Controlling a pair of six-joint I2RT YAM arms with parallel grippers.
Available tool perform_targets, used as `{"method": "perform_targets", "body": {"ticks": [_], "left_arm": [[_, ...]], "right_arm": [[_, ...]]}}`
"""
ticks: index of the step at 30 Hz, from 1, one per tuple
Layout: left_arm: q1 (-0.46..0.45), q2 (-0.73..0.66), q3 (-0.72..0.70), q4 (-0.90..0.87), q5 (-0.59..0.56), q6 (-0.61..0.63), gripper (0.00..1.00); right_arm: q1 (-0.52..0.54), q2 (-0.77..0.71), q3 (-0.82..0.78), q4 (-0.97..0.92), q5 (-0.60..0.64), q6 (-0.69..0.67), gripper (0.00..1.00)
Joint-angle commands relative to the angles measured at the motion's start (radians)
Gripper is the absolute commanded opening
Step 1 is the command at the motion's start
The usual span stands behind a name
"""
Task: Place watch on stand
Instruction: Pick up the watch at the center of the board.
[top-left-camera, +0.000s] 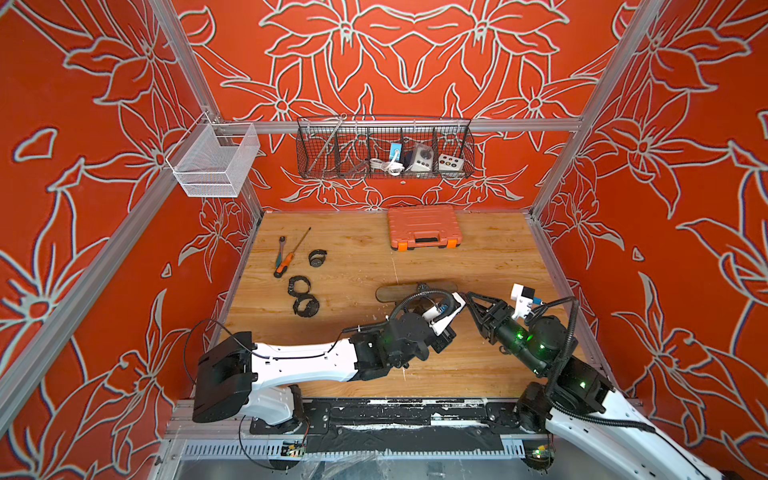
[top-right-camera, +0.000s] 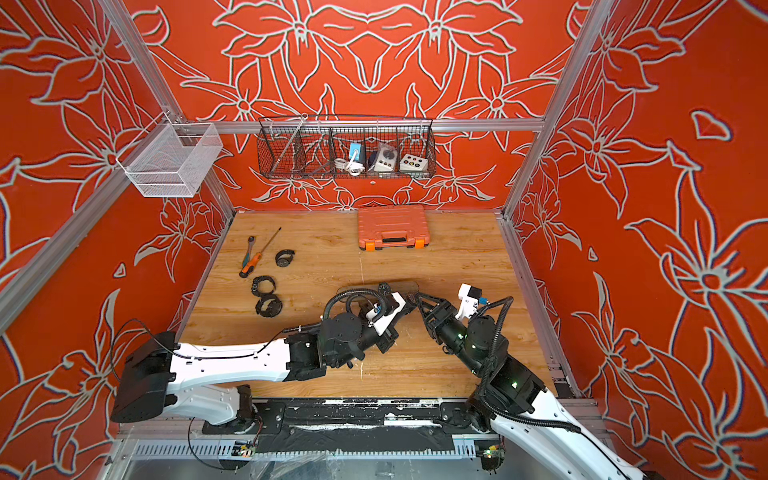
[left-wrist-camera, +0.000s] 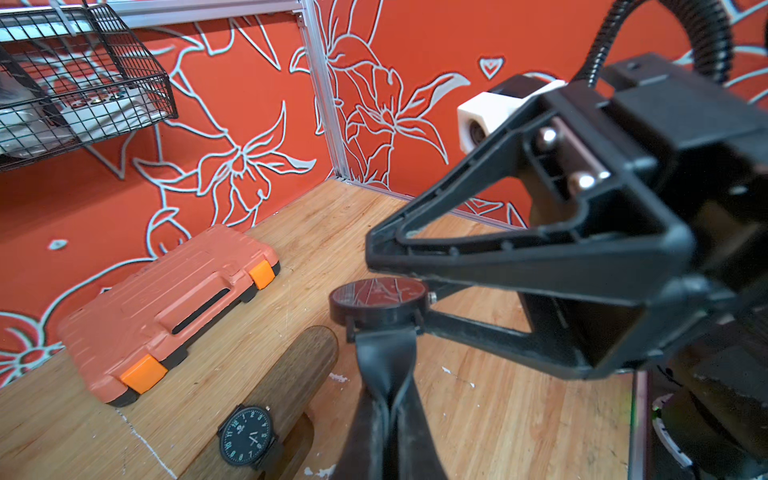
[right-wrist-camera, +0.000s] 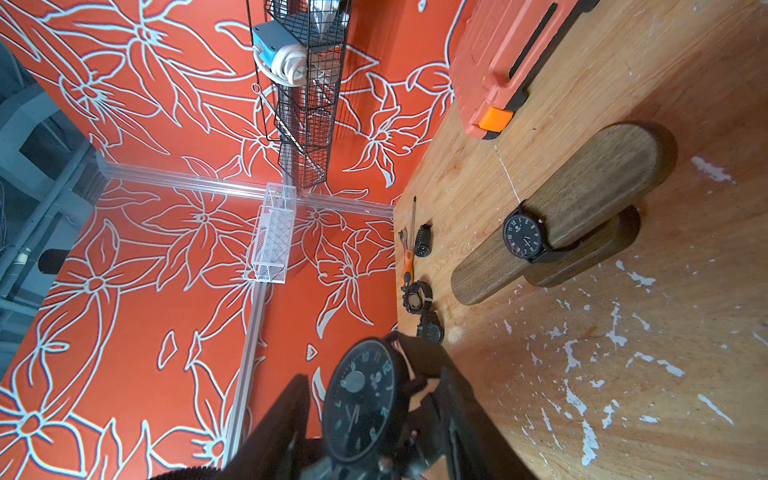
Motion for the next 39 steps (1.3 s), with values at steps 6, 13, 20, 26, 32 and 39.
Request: {"method": "perform_targets", "body": {"ticks": [6,13,20,26,32,39], "left_arm": [[-0.023,0.042,0.023,0.047,0.003,0.036,0.04],[-0.023,0.053,0.028,0.044,-0.003,0.045,0.04],[-0.024,0.056,0.028,0.027,0.005,0.048,0.07],[-0.026,0.049,0.022,0.02,0.006,0.045,0.11],[-0.026,0.031,0.033,-0.046,0.025,0.016,0.28],[-0.013,-0.1,0.002,-0.211,0.038,-0.063,0.63]], "right_arm": [[0.008,-0.011,0.026,0.002,0.039,-0.021,0.44],[0.009,-0.01,0.054,-0.034,0.041,-0.062,0.3],[0.009,-0.016,0.06,-0.032,0.03,-0.083,0.12],[0.007,-0.007,0.085,-0.039,0.021,-0.141,0.0],[0.008,-0.008,0.105,-0.053,0.017,-0.235,0.0],[0.005,-0.003,0.195,-0.122,-0.054,-0.571,0.0]]}}
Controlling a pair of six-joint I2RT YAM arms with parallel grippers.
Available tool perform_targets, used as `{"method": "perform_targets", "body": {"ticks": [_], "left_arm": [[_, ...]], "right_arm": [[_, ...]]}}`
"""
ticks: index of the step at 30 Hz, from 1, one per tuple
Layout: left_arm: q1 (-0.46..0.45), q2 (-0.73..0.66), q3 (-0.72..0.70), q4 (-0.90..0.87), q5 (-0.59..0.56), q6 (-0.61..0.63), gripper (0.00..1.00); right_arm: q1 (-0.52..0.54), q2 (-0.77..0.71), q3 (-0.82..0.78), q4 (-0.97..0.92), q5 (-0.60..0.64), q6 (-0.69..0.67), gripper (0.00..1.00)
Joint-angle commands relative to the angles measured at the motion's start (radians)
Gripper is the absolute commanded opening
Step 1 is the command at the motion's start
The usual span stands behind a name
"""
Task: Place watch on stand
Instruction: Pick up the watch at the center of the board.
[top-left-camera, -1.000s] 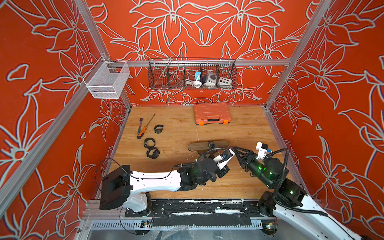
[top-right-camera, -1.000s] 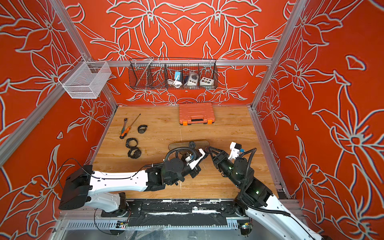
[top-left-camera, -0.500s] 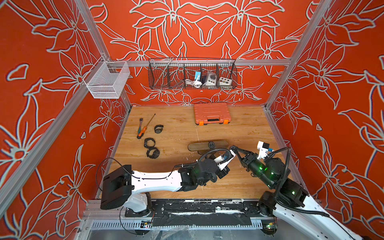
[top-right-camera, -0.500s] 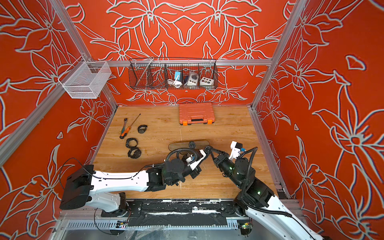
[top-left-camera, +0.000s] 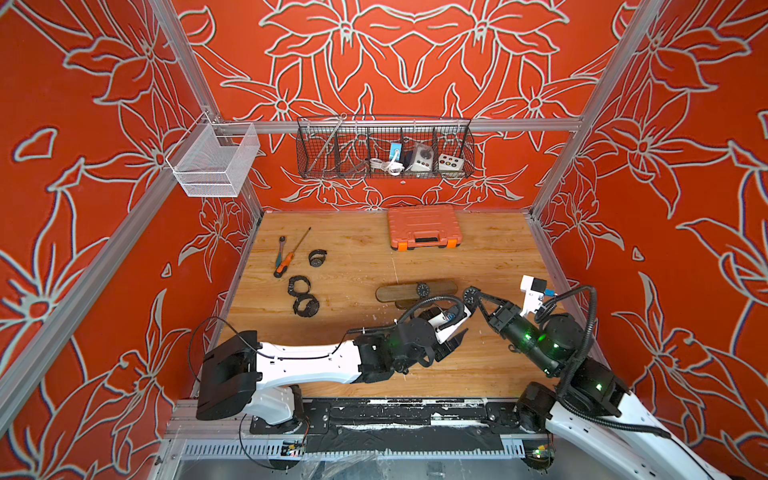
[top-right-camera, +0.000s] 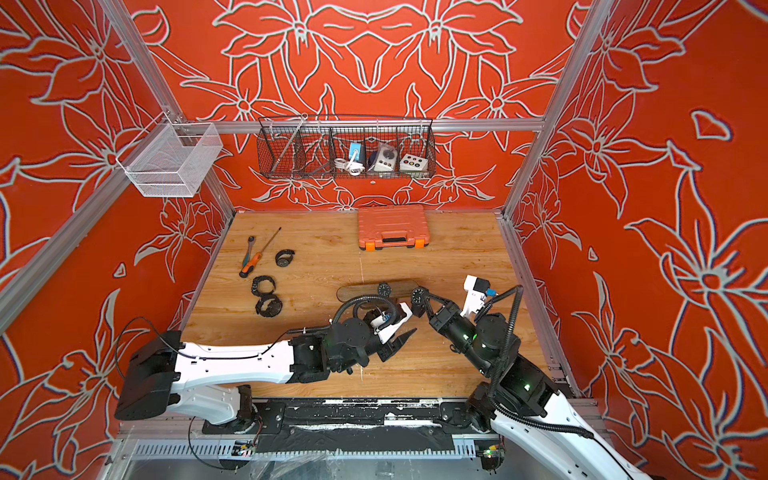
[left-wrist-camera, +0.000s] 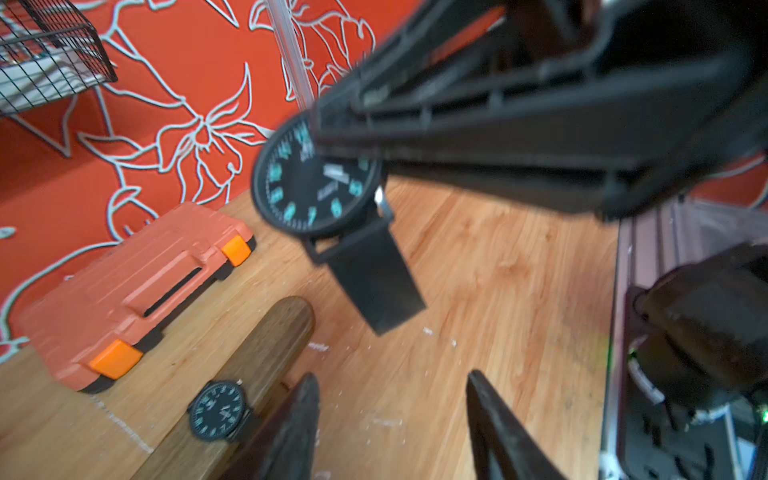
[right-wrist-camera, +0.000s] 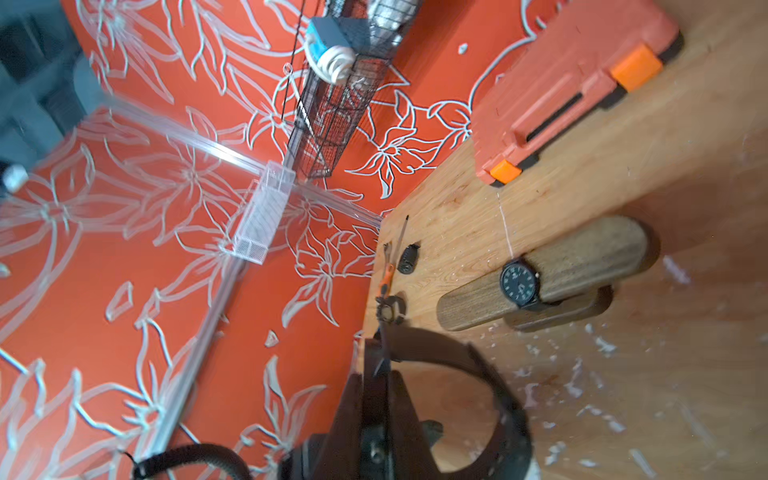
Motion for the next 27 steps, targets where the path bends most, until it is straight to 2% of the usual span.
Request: {"method": "perform_targets", "body": {"ticks": [1,3,7,9,14,20,27], "left_arm": [[0.019,-0.122,-0.026,-0.075,0.028,-0.054,0.65],[0.069,-0.194,-0.067,-0.078,0.09,-0.11,0.69],[0.228,-0.287,-0.1,-0.111,0.296,-0.264,0.67],[0.262,-0.307,-0.103,-0.101,0.348,-0.287,0.66],[0.29,-0.272,-0.065,-0.094,0.479,-0.312,0.66],[0.31,-0.196,-0.032,0.006,0.634,-0.37,0.61],[0.324,-0.172,-0.021,0.038,0.691,-0.397,0.59]], "right_arm": [[0.004,0.002,0.067,-0.026,-0.069,-0.259,0.0],[0.004,0.003,0.073,-0.024,-0.112,-0.313,0.0],[0.004,0.005,0.058,0.046,-0.197,-0.375,0.0],[0.005,0.009,0.049,0.072,-0.215,-0.395,0.0],[0.004,0.029,0.026,0.163,-0.273,-0.42,0.0],[0.006,0.052,0.029,0.201,-0.317,-0.422,0.0],[0.007,0.039,0.009,0.224,-0.333,-0.419,0.0]]}}
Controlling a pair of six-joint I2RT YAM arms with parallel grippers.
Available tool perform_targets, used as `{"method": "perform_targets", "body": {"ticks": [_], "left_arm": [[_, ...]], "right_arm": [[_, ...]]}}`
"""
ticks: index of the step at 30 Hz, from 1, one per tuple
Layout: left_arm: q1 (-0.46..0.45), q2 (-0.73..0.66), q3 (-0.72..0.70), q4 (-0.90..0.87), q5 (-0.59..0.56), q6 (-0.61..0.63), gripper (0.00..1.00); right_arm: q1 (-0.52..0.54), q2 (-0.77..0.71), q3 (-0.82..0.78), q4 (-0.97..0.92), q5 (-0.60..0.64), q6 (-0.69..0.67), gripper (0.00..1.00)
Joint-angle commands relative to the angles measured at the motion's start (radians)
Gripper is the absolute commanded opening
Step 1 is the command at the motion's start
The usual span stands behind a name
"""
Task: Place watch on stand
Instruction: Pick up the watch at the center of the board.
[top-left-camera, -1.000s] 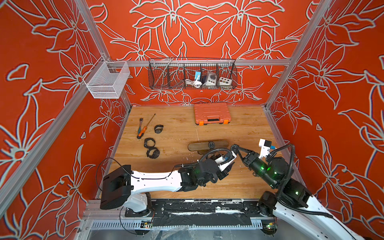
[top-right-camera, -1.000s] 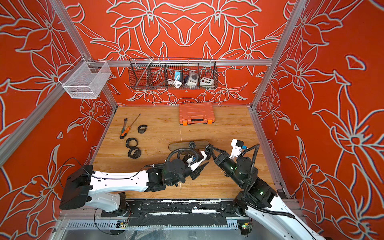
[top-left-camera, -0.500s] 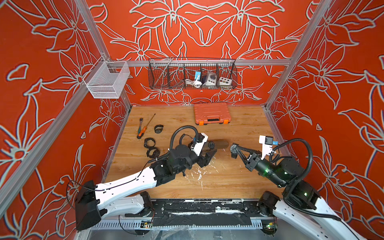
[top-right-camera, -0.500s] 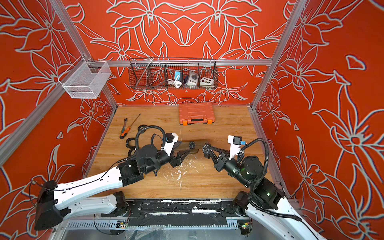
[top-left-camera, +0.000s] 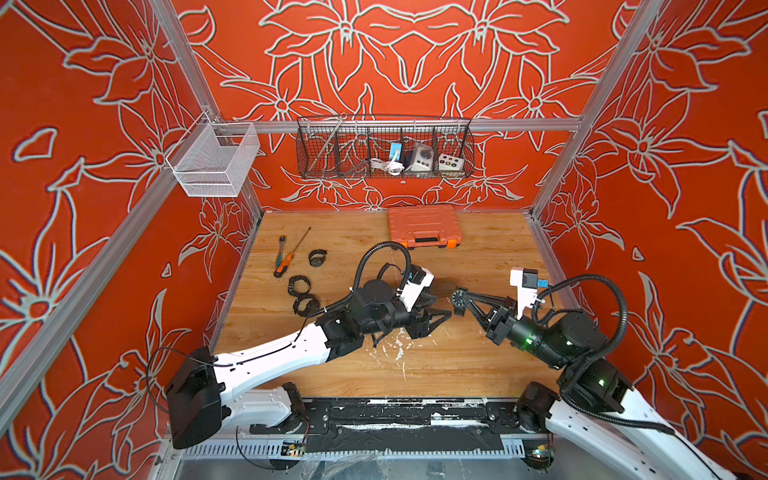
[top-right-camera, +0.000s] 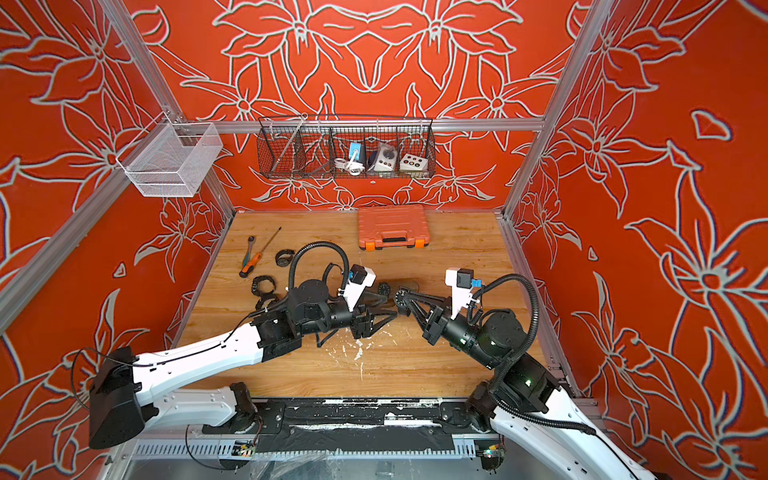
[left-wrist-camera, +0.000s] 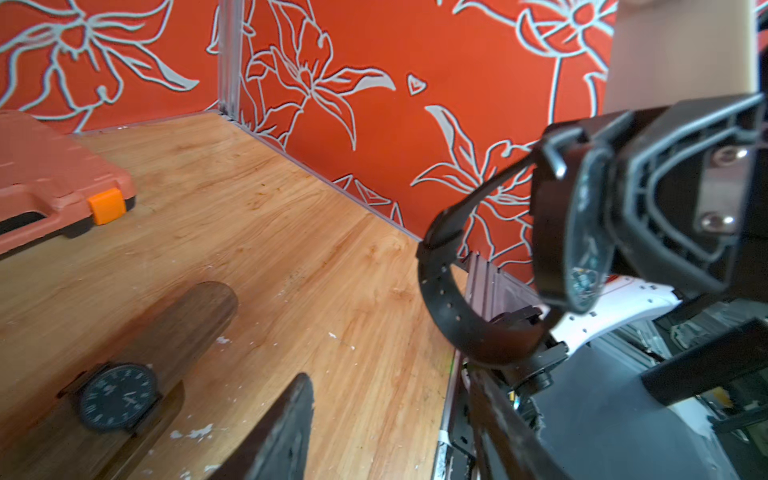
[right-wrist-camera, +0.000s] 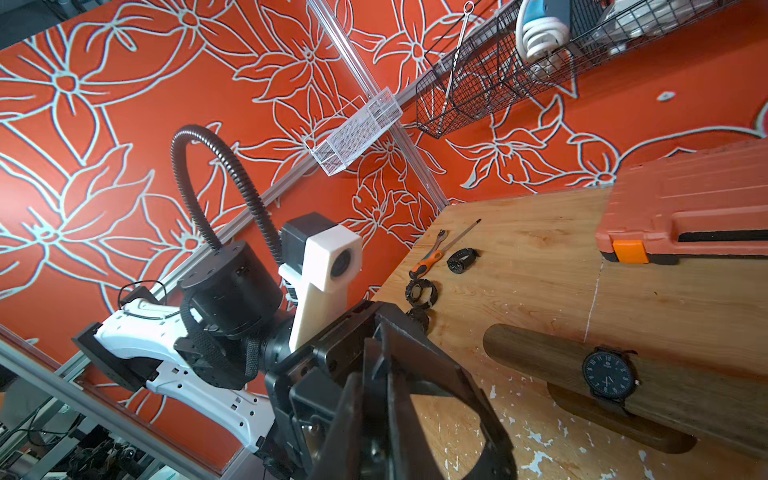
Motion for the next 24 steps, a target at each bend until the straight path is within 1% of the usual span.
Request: {"method": "perform_targets", "body": {"ticks": [1,4,7,11,20,24], "left_arm": [[0.018,-0.005,0.011,0.073,0.075,-0.038,0.58],[0.027,0.003,0.015,0.08,0.108,-0.048,0.58],[0.041,0.003,0.01,0.086,0.107,-0.054,0.57],[0.089,0.007,0.015,0.096,0.157,-0.089,0.54],[0.093,0.039,0.037,0.12,0.285,-0.096,0.49],[0.093,0.044,0.04,0.123,0.299,-0.091,0.49]], "right_arm": [[0.006,-0.014,-0.026,0.053,-0.032,-0.018,0.0],[0.007,-0.012,-0.034,0.06,-0.042,-0.017,0.0],[0.007,0.0,-0.04,0.082,-0.068,-0.014,0.0],[0.006,0.012,-0.041,0.106,-0.09,-0.016,0.0],[0.006,0.032,-0.051,0.156,-0.108,0.002,0.0],[0.006,0.048,-0.046,0.164,-0.118,0.006,0.0]]}}
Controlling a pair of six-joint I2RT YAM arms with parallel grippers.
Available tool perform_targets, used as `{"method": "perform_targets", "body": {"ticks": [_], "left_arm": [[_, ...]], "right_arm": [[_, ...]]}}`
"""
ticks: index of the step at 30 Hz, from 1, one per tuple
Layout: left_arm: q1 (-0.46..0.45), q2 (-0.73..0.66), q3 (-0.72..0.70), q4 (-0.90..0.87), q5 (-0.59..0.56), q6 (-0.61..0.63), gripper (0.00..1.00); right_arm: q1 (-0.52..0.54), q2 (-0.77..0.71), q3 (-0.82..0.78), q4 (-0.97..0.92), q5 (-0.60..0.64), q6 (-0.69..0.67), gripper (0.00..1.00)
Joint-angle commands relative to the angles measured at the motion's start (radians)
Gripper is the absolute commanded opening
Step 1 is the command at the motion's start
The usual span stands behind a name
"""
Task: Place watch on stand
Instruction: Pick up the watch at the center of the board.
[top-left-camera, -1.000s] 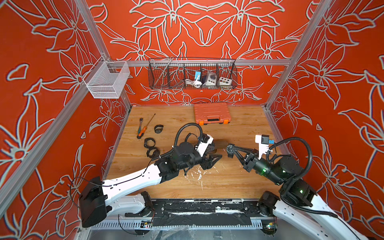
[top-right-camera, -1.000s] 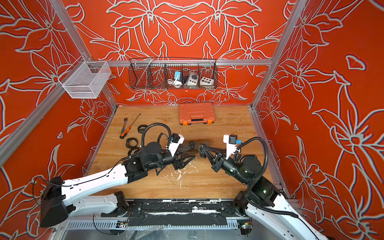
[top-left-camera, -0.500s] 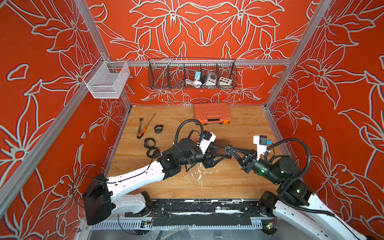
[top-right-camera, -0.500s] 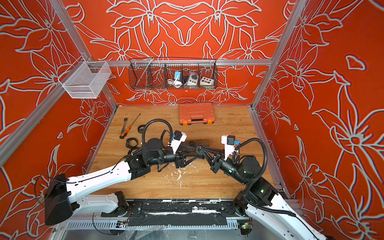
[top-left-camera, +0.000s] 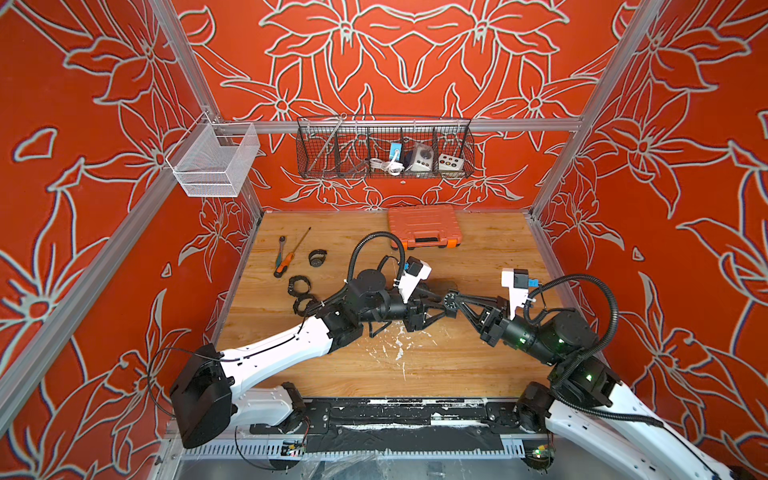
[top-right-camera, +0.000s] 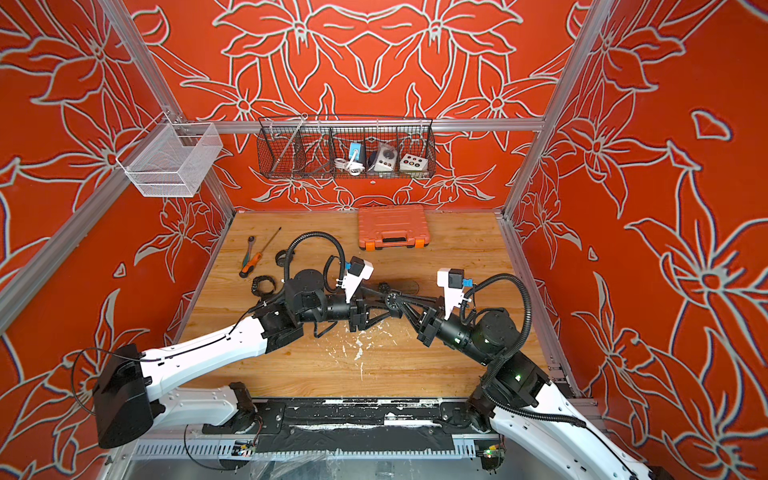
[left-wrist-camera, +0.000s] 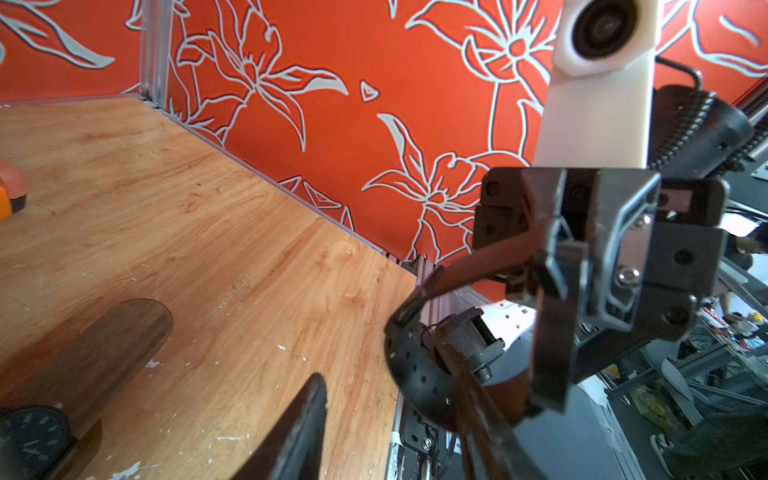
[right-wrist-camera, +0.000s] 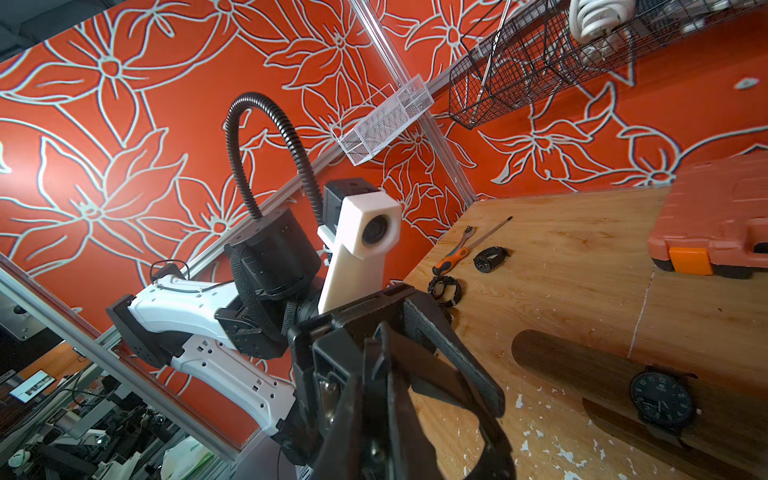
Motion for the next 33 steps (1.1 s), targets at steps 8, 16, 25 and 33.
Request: {"method": "perform_targets", "body": {"ticks": [8,16,25,33], "left_arm": [[0.003,0.057,0.048,0.096,0.09,-0.042,0.4],[0.003,0.086,0.074,0.081,0.084,-0.069,0.16],[0.003,0.074,0.066,0.009,-0.034,-0.056,0.0],[0.003,0.05,0.124,-0.303,-0.412,-0.028,0.0]], "right_arm": [[0.006,0.027,-0.02,0.096,-0.025,0.027,0.0],[0.007,0.029,-0.054,0.093,-0.018,0.028,0.0],[0.007,-0.026,-0.075,-0.024,0.117,0.014,0.0],[0.005,-0.047,-0.021,-0.205,0.237,-0.108,0.47]]}}
